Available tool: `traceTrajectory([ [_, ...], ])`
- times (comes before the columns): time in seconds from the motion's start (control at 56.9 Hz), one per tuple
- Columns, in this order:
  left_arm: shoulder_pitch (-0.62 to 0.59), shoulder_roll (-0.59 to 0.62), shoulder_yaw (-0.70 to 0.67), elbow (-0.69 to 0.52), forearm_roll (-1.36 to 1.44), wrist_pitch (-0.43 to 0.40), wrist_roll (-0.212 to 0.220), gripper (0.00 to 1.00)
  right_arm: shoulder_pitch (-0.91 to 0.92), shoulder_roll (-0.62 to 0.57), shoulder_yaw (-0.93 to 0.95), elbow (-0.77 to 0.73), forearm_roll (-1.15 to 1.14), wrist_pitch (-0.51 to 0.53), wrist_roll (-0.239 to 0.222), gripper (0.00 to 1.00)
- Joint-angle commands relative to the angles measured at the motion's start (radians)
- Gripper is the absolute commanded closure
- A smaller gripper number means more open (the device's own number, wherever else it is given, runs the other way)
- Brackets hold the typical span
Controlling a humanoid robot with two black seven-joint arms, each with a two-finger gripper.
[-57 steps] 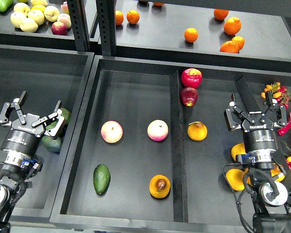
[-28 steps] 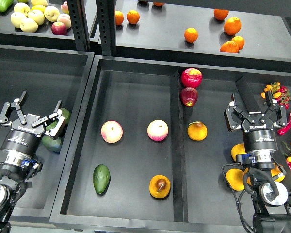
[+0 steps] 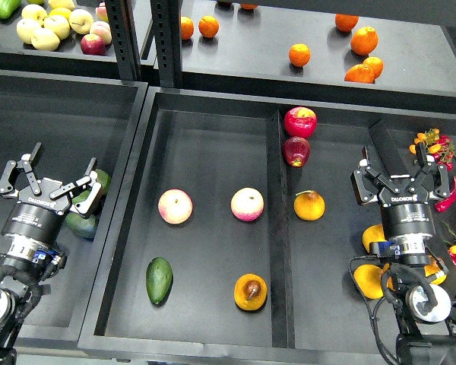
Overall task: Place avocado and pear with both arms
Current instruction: 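Move the left gripper over the green avocado in the middle bin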
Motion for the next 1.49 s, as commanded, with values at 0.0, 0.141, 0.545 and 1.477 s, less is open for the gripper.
traceTrajectory([
  [0.0, -0.121, 0.010, 0.199, 0.034, 0.140, 0.000, 0.000, 0.00, 0.000, -0.001, 0.000, -0.001, 0.000, 0.000, 0.000, 0.01],
  [0.141, -0.179, -0.036, 0.343, 0.060, 0.338, 0.000, 0.000, 0.00, -0.001, -0.003, 0.000, -0.001, 0.000, 0.000, 0.000, 0.01],
  [0.545, -0.191, -0.221, 0.457, 0.109, 0.571, 0.000, 0.000, 0.00, -0.011, -0.021, 0.000, 0.006, 0.000, 0.000, 0.000, 0.01],
  [1.477, -0.194, -0.381, 0.495, 0.403, 0.787, 0.000, 0.000, 0.00, -0.012, -0.015, 0.000, 0.049, 0.002, 0.000, 0.000, 0.01],
])
